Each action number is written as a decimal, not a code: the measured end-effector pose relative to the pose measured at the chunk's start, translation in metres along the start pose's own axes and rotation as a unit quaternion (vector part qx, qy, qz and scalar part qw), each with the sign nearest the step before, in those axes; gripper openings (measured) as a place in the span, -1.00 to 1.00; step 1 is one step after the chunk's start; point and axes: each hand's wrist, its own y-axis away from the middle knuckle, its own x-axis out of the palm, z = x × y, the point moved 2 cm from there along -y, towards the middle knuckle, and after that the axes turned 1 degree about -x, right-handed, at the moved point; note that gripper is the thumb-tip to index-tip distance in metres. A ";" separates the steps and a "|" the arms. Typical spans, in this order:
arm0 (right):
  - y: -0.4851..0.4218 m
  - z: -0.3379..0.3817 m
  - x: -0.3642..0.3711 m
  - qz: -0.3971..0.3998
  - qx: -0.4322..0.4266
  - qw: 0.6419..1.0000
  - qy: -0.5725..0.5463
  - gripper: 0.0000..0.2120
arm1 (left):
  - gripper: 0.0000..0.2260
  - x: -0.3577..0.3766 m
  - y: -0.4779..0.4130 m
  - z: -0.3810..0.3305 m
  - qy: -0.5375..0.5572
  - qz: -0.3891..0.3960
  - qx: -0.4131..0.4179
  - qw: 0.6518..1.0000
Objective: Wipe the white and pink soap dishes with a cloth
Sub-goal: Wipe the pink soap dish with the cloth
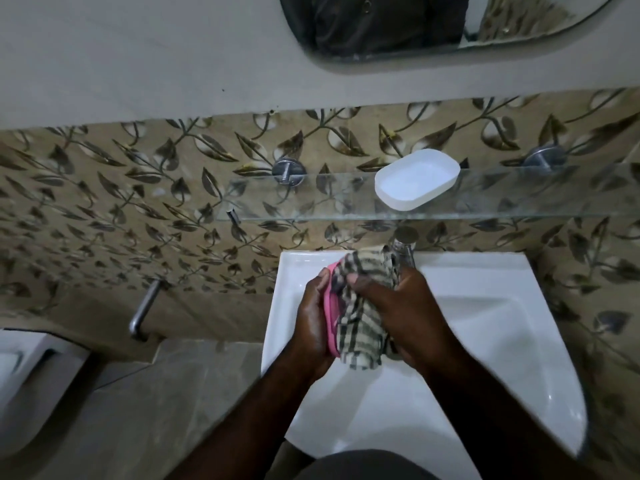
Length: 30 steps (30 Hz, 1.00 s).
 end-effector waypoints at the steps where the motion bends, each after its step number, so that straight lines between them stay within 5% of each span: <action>1: -0.005 0.003 0.001 -0.014 -0.011 1.000 -0.002 -0.88 | -0.51 0.001 0.000 0.000 -0.022 -0.003 0.013 1.000; 8: 0.006 -0.011 0.008 0.058 0.041 0.996 0.044 -0.84 | -0.55 -0.005 -0.006 -0.014 -0.087 -0.060 0.049 0.993; 13: -0.019 0.006 -0.001 -0.012 0.010 0.999 -0.047 -0.89 | -0.30 0.003 -0.006 -0.004 -0.141 -0.079 0.033 0.986; 19: -0.006 -0.008 -0.003 0.096 0.063 0.992 0.047 -0.79 | -0.35 0.001 -0.012 -0.011 -0.142 -0.092 0.067 0.983; 26: -0.027 0.011 -0.008 0.010 -0.011 1.000 -0.019 -0.89 | -0.30 0.012 -0.015 -0.010 -0.201 -0.098 0.056 0.973; 30: -0.012 -0.004 -0.009 0.123 0.036 0.991 0.048 -0.89 | -0.37 0.002 -0.015 -0.018 -0.185 -0.100 0.070 0.975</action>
